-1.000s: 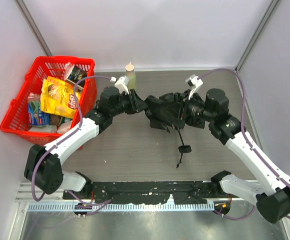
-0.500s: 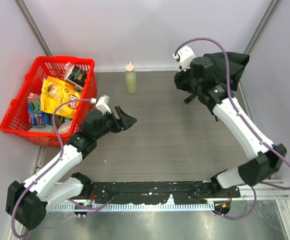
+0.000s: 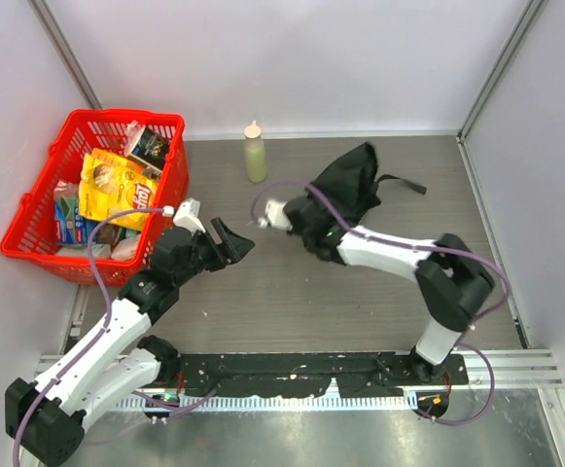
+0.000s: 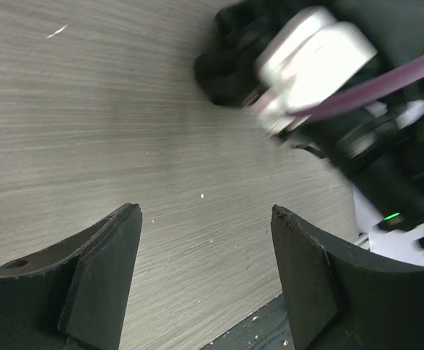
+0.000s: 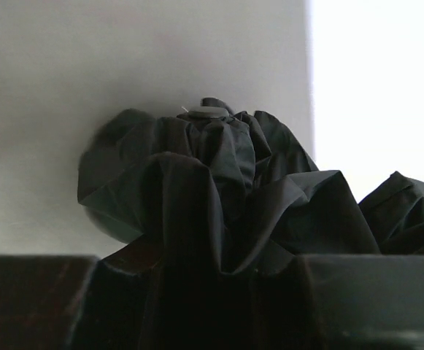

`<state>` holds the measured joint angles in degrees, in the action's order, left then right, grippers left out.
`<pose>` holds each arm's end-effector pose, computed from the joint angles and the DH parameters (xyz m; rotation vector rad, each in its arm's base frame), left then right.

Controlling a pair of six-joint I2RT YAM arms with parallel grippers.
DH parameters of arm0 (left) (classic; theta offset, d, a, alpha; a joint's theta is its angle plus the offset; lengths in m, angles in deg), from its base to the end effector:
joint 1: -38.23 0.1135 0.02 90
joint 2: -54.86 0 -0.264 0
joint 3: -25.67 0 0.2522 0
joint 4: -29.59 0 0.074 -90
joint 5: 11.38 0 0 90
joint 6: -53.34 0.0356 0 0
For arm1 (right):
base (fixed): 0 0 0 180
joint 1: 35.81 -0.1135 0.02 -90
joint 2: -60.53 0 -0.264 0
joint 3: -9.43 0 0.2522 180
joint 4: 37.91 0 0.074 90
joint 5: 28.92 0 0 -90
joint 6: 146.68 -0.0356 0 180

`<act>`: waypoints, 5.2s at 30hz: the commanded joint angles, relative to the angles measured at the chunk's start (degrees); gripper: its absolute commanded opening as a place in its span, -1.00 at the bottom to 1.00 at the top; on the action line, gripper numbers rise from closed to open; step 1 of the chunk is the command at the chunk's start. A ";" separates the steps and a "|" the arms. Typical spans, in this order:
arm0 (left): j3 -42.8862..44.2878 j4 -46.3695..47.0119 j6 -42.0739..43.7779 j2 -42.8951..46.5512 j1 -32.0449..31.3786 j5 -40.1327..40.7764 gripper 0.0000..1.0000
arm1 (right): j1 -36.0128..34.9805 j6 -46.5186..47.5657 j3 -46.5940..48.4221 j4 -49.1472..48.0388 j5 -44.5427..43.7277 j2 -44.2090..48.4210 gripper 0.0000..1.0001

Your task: Put away the umbrella

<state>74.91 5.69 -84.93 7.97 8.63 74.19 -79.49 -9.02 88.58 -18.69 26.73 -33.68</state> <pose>0.1668 -0.0979 0.2764 -0.2825 2.0551 -0.9489 0.2803 0.2399 0.2530 -1.2628 1.7134 -0.6874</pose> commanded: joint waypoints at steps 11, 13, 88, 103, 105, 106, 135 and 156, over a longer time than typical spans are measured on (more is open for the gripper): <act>-8.60 -8.05 -24.39 4.98 -0.10 14.70 0.49 | -6.07 -12.77 1.84 18.89 40.82 -15.28 -0.99; -6.84 -10.69 -27.39 2.61 -0.01 15.06 0.50 | -5.98 -13.64 3.25 20.64 44.43 -16.87 -0.99; -5.51 67.17 -36.90 -63.49 -5.55 6.62 0.14 | 2.02 -25.78 -7.12 -2.38 60.62 -8.35 -0.99; -3.14 48.82 -29.86 -57.26 -5.29 4.69 -1.00 | -0.09 -37.01 -9.75 -5.10 54.23 -5.28 -0.27; -3.49 45.04 -31.61 -55.86 -5.29 2.58 -1.00 | -0.44 -40.97 -10.01 -4.58 48.60 -3.27 0.50; -3.58 43.02 -31.97 -55.42 -5.37 2.32 -1.00 | -0.88 -43.24 -10.19 -4.31 44.06 -1.86 0.52; 3.45 6.88 -32.15 -46.80 -2.83 0.38 -1.00 | -14.42 -44.75 -21.61 -26.10 7.62 -7.03 -0.14; -4.55 25.60 -29.08 -44.34 -2.03 -2.52 0.82 | 5.43 -71.55 -38.93 -56.67 64.37 -11.77 -0.99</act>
<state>72.86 36.14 -118.13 -36.23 7.38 69.78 -78.03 -71.29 53.74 -73.55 74.67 -40.19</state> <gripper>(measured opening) 0.867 0.264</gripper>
